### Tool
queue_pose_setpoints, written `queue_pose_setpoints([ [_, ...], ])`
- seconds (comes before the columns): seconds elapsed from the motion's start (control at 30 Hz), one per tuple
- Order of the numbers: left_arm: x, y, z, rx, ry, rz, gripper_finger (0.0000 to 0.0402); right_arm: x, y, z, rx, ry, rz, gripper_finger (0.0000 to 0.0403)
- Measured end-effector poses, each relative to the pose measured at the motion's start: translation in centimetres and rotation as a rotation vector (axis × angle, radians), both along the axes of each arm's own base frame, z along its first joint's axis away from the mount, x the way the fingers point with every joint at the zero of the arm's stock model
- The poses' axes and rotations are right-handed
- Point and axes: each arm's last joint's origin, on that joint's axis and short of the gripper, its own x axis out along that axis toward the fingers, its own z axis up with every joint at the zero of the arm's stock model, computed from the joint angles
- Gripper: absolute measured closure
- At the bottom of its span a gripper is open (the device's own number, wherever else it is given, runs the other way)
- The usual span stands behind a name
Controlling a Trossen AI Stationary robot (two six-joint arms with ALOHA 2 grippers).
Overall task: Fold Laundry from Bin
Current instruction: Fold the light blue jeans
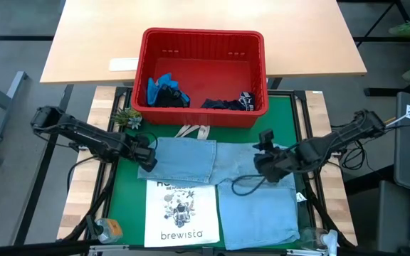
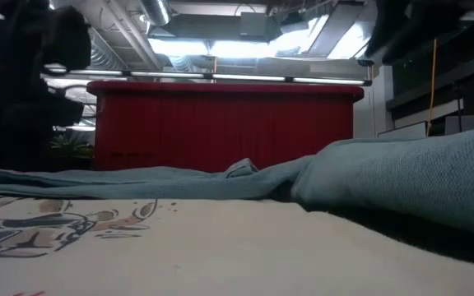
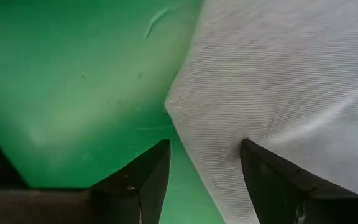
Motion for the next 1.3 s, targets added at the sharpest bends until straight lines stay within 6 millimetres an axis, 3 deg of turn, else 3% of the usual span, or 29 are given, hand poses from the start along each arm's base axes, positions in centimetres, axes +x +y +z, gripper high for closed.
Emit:
queue_pose_setpoints([
  [0.17, -0.7, 0.6, -1.5, -0.031, -0.004, 0.085, 0.0211, -1.0, -0.3, -1.9, 0.076, -0.010, 0.009, 0.0242],
  [0.37, -0.7, 0.6, -1.5, -0.032, -0.009, 0.078, 0.0222, -1.1, -0.4, -4.0, 0.104, -0.011, -0.031, 0.0242],
  [0.53, -0.2, 0.5, -0.9, -0.043, -0.037, 0.055, 0.0280, -1.0, -0.3, -5.6, 0.128, -0.033, -0.028, 0.0242],
  [0.7, 0.1, 0.4, -0.2, -0.082, -0.048, 0.051, 0.0368, -0.9, -0.1, -6.7, 0.190, -0.039, -0.005, 0.0242],
  [0.77, 0.1, 0.4, 0.4, -0.089, -0.027, 0.051, 0.0391, -1.0, 0.0, -6.8, 0.211, -0.025, 0.005, 0.0242],
  [1.07, 0.0, 0.4, 4.4, -0.051, 0.081, -0.022, 0.0397, -0.7, 0.1, -6.7, 0.235, -0.053, 0.012, 0.0242],
  [1.3, -0.6, 0.6, 8.6, -0.018, 0.183, 0.030, 0.0399, -0.5, 0.2, -6.6, 0.247, -0.078, 0.015, 0.0242],
])
